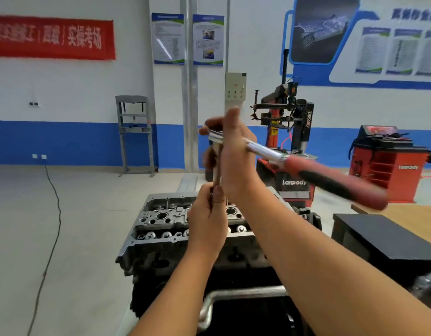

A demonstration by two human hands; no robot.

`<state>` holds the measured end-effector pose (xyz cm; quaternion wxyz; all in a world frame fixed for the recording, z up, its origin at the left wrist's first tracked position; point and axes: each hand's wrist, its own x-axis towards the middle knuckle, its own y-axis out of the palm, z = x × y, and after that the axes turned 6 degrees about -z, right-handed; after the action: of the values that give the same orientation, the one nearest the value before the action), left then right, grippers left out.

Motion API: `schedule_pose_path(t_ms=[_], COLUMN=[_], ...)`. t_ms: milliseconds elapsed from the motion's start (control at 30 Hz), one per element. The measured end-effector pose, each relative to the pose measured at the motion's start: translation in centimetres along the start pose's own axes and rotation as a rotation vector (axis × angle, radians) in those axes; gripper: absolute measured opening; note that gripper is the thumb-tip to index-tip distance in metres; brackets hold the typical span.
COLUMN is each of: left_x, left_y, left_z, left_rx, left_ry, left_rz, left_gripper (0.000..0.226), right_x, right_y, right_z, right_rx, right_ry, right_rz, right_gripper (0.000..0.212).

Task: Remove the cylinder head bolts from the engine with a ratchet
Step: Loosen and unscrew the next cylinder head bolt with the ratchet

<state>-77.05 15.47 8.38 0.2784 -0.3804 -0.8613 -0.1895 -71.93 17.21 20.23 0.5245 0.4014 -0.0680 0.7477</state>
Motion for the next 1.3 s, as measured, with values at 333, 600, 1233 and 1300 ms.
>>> schedule_pose_path(t_ms=[333,600,1233,1300], left_x=[-0.4,3.2,3.3,3.3], left_y=[0.6,0.3,1.3,1.6], left_z=[-4.0,-0.4,0.3,0.5], left_rx=[-0.188,-0.143,-0.183,-0.166], left_ry=[0.212,-0.088,-0.165,-0.144], left_rz=[0.066,0.108,0.081,0.048], left_gripper=[0.025,0.035,0.045,0.049], right_x=[-1.2,1.5,2.6,1.2], right_y=[1.6,-0.6,-1.2,-0.9], right_z=[-1.2,0.0,-0.3,-0.5], right_rx=[-0.191,0.366,0.457,0.324], right_ry=[-0.325,0.28,0.354,0.159], right_rz=[-0.244,0.329,0.356,0.19], right_gripper=[0.012,0.012,0.007,0.008])
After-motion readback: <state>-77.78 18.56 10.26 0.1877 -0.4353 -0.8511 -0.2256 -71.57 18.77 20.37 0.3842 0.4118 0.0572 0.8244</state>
